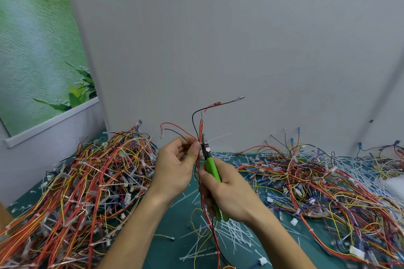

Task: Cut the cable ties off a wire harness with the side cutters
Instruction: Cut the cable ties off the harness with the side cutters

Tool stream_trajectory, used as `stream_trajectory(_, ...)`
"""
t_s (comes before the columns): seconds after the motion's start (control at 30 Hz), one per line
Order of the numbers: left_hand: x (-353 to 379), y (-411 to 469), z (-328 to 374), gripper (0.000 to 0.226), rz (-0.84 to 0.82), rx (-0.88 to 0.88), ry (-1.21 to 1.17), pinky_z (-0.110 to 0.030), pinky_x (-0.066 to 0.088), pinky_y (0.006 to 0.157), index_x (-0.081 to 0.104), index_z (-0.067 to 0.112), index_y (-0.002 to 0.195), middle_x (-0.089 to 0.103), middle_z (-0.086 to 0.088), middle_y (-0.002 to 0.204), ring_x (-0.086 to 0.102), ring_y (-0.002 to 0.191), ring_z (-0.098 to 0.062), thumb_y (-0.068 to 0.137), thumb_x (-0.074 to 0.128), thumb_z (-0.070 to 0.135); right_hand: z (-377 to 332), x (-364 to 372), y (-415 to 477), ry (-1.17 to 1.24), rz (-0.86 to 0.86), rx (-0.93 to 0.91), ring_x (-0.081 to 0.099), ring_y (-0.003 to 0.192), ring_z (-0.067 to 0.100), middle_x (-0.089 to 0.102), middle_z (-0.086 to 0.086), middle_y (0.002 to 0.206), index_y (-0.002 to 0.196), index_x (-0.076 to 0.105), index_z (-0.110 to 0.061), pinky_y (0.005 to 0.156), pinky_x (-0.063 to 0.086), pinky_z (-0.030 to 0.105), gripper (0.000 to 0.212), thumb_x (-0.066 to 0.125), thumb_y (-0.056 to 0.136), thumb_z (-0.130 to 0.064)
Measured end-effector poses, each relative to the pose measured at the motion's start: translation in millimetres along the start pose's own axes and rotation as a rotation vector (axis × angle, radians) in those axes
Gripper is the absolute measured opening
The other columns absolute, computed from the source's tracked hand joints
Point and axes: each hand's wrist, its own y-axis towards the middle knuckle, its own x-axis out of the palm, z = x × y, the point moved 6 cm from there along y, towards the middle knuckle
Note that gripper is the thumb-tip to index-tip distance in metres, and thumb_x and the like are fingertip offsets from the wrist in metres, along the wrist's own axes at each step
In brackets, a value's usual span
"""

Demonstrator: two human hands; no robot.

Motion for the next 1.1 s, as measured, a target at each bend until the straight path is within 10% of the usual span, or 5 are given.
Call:
stream_trajectory(0.33, -1, -1, 8, 0.009, -0.071, 0.091, 0.158, -0.022, 0.056, 0.075, 0.066, 0.026, 0.092, 0.071, 0.009, 0.083, 0.067, 0.079, -0.008, 0.097, 0.065, 0.018, -7, 4, -6, 0.114, -0.094, 0.048, 0.059, 0.065, 0.028, 0.058, 0.011, 0.079, 0.099, 0.049, -0.009, 0.059, 0.056, 0.040, 0.027, 0.053, 0.107, -0.034)
stream_trajectory(0.73, 1, -1, 5, 0.010, -0.047, 0.084, 0.173, -0.029, 0.058, 0.075, 0.065, 0.023, 0.091, 0.070, 0.006, 0.079, 0.067, 0.076, -0.013, 0.098, 0.064, 0.016, -3, 5, -3, 0.080, -0.043, 0.040, 0.052, 0.044, 0.018, 0.053, 0.012, 0.071, 0.097, 0.047, -0.004, 0.039, 0.044, 0.024, 0.016, 0.047, 0.108, -0.017)
stream_trajectory(1.1, -1, 0, 4, 0.011, -0.107, 0.070, 0.266, -0.028, 0.058, 0.075, 0.065, 0.027, 0.091, 0.070, 0.011, 0.083, 0.066, 0.079, -0.010, 0.098, 0.063, 0.018, 4, 2, -1, -0.011, -0.060, 0.098, 0.062, 0.059, 0.030, 0.060, 0.011, 0.073, 0.103, 0.049, -0.004, 0.056, 0.057, 0.041, 0.030, 0.052, 0.107, -0.033)
